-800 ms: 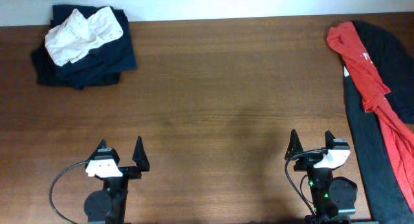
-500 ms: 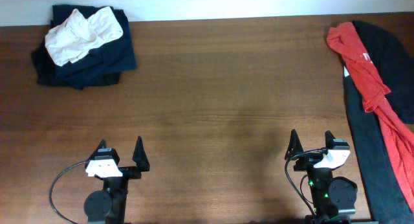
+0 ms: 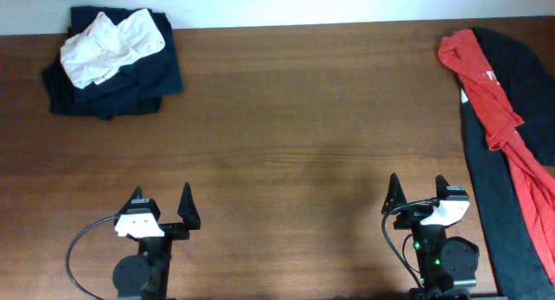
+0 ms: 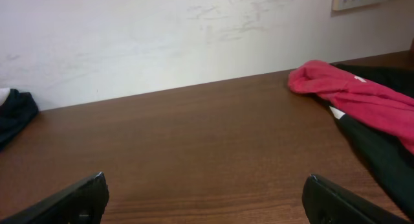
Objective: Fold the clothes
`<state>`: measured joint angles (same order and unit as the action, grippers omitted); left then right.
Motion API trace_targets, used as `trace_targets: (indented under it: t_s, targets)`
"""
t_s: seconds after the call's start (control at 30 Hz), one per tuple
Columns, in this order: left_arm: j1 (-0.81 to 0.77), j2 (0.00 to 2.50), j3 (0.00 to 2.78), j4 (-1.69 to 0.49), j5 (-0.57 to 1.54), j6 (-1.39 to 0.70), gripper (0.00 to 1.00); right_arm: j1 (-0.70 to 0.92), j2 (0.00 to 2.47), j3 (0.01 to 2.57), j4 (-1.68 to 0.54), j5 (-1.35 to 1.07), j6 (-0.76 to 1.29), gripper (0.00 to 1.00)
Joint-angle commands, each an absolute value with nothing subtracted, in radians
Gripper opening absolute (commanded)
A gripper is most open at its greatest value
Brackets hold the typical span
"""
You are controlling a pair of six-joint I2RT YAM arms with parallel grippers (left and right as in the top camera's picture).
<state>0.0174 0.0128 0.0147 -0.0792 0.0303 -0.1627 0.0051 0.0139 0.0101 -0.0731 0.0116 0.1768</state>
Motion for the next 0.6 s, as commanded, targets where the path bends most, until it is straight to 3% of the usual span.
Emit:
trace_targets:
  t_s: [0.0,0.57]
  targets:
    - [0.022,0.012,0.009,-0.080,0.045,-0.175,0.99,-0.001,0.011,0.006,-0.080,0.028,0.174,0.99]
    - [0.022,0.012,0.009,-0.080,0.045,-0.175,0.99,-0.001,0.011,0.006,-0.080,0.028,0.174,0.99]
